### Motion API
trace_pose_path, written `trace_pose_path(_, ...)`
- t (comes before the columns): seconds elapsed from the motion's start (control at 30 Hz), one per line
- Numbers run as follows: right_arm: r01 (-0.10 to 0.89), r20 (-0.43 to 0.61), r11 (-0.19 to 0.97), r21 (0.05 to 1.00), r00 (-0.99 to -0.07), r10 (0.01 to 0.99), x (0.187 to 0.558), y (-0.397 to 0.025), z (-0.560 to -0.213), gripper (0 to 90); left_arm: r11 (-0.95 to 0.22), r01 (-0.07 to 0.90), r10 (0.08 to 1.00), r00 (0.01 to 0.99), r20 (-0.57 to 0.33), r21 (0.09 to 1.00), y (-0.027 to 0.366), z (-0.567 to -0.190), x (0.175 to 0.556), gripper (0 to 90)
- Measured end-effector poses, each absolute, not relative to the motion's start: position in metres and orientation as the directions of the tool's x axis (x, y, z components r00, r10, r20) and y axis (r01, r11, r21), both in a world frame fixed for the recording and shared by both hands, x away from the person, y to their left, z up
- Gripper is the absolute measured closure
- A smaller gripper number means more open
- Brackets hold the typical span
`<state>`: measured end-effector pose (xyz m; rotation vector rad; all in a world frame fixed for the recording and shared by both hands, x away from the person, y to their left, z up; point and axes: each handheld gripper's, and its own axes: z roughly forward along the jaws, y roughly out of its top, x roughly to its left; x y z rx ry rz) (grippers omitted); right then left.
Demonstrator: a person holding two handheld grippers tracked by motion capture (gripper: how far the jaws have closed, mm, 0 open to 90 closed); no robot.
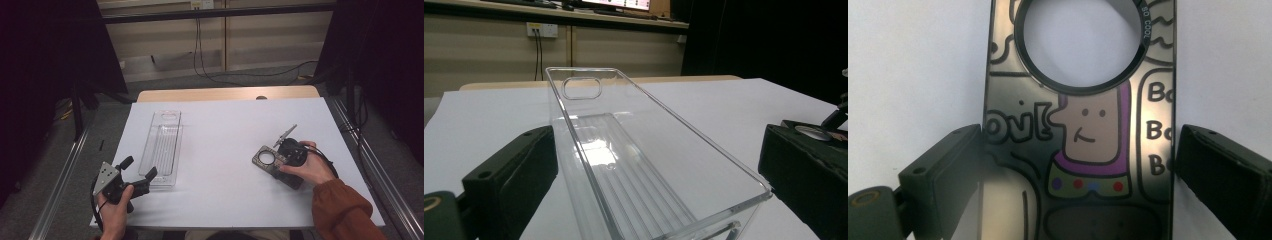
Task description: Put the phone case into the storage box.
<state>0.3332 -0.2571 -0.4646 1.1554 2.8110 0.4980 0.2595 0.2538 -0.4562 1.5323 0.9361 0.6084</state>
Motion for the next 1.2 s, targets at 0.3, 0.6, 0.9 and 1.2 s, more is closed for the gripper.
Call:
trace_pose_path(0.3, 0.667, 0.037, 0.684, 0.297, -0.723, 0.69, 0.334, -0.252, -0.466, 4.8, 0.006, 0.221, 0.829, 0.545, -0.129, 0.975, 0.253, -0.456, 0.26, 2.7)
trace_pose_path(0.6, 0.671, 0.035, 0.691, 0.269, -0.724, 0.689, 0.335, -0.249, -0.466, 4.8, 0.002, 0.221, 0.826, 0.549, -0.127, 0.975, 0.252, -0.456, 0.26, 2.6)
trace_pose_path(0.9, 0.686, 0.029, 0.684, 0.248, -0.711, 0.703, 0.335, -0.246, -0.463, 10.8, 0.002, 0.221, 0.826, 0.549, -0.126, 0.975, 0.253, -0.456, 0.26, 2.7)
trace_pose_path(1.2, 0.682, 0.028, 0.684, 0.257, -0.713, 0.7, 0.335, -0.247, -0.461, 12.4, 0.007, 0.224, 0.827, 0.547, -0.131, 0.975, 0.253, -0.457, 0.26, 2.6)
